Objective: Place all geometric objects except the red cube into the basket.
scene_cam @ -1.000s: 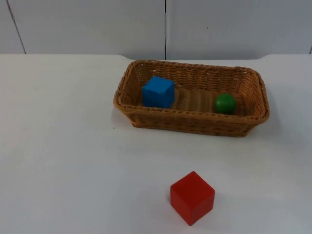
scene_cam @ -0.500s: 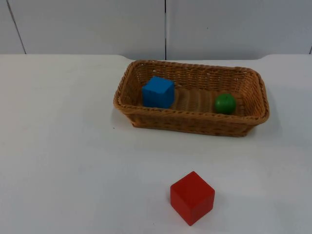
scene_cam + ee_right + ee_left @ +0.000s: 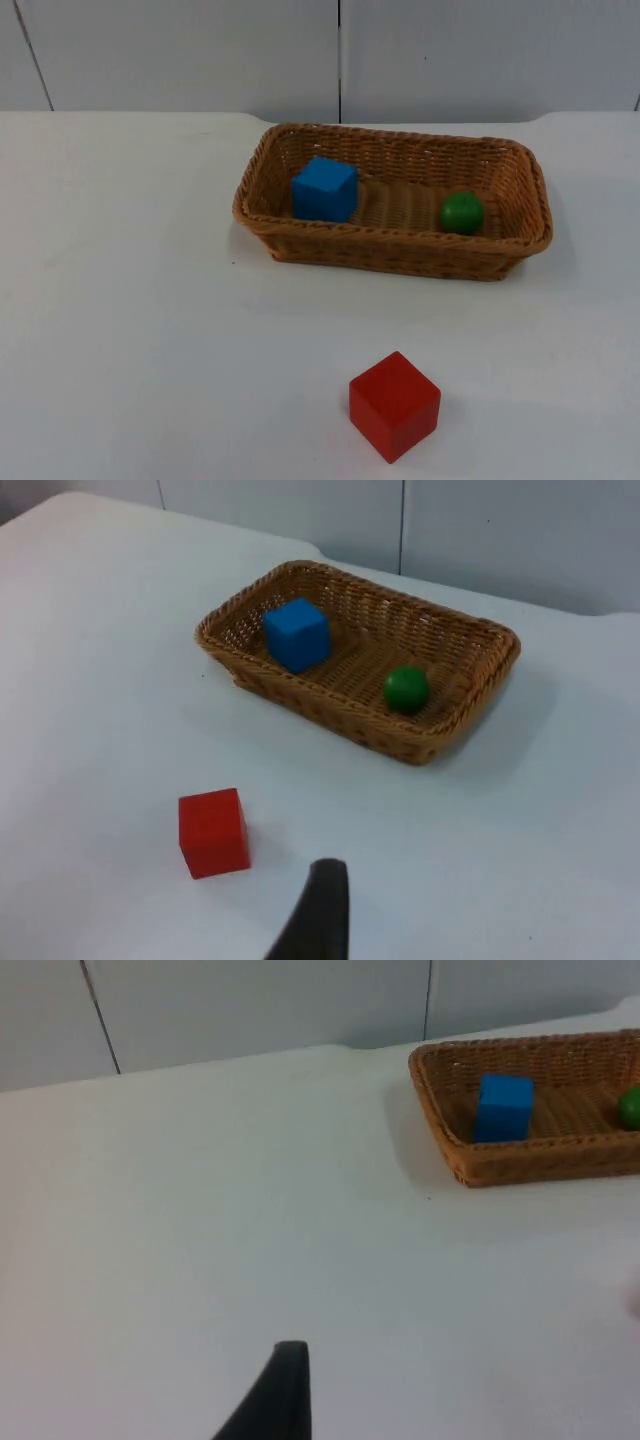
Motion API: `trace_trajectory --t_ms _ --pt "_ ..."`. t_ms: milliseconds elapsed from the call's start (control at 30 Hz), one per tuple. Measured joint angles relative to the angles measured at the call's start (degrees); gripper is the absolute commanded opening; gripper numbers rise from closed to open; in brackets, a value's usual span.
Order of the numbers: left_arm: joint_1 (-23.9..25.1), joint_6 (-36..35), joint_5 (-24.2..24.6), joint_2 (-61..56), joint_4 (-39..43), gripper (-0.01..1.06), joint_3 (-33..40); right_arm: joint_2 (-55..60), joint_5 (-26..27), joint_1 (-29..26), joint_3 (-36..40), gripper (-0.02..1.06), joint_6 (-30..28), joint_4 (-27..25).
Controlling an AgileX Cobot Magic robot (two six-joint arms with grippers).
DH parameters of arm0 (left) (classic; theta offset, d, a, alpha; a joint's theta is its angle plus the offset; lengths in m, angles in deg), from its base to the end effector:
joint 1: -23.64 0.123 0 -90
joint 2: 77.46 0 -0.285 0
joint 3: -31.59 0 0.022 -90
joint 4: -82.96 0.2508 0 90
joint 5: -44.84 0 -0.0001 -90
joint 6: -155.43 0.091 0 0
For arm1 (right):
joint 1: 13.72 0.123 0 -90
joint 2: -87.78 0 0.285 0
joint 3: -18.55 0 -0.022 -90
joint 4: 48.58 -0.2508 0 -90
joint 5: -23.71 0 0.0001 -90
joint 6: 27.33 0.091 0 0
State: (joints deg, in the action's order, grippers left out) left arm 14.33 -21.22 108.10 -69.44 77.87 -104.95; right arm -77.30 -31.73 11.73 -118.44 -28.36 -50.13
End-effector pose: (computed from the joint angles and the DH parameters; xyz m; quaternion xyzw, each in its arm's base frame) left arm -0.0182 -0.0043 0.2982 0.0973 0.8357 -0.0721 0.5357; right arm 0.0072 0.0057 0.3120 -0.1911 0.8134 0.1294 0.5339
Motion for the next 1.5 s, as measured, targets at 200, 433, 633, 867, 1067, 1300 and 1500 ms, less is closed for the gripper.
trace_trajectory --t_ms 200,433,633,867,1067,1300,1500 --pt "0.00 -0.34 0.68 0.00 0.36 1.05 0.00 -5.58 -3.37 0.00 0.00 0.78 1.36 1.55" --pt "0.00 -0.94 0.81 0.00 0.36 1.05 1.18 -6.91 -8.09 0.00 1.62 0.78 5.15 5.10" --pt "0.00 -3.35 -0.53 0.00 0.60 1.05 5.22 -6.91 -7.48 0.00 4.25 0.78 5.50 5.21" --pt "0.00 -3.67 -1.05 0.00 0.83 1.05 5.27 -6.91 -7.17 0.00 4.25 0.78 4.89 4.87" --pt "0.00 -2.94 -1.05 0.00 0.96 1.05 5.27 -6.91 -7.14 0.00 4.25 0.78 1.03 2.62" --pt "0.00 -1.21 -1.05 0.00 1.44 1.05 5.27 -6.91 -7.14 0.00 4.25 0.78 1.03 2.52" --pt "0.00 -1.86 -1.05 0.00 2.57 1.05 5.27 -6.91 -7.14 0.00 4.25 0.87 1.03 2.52"
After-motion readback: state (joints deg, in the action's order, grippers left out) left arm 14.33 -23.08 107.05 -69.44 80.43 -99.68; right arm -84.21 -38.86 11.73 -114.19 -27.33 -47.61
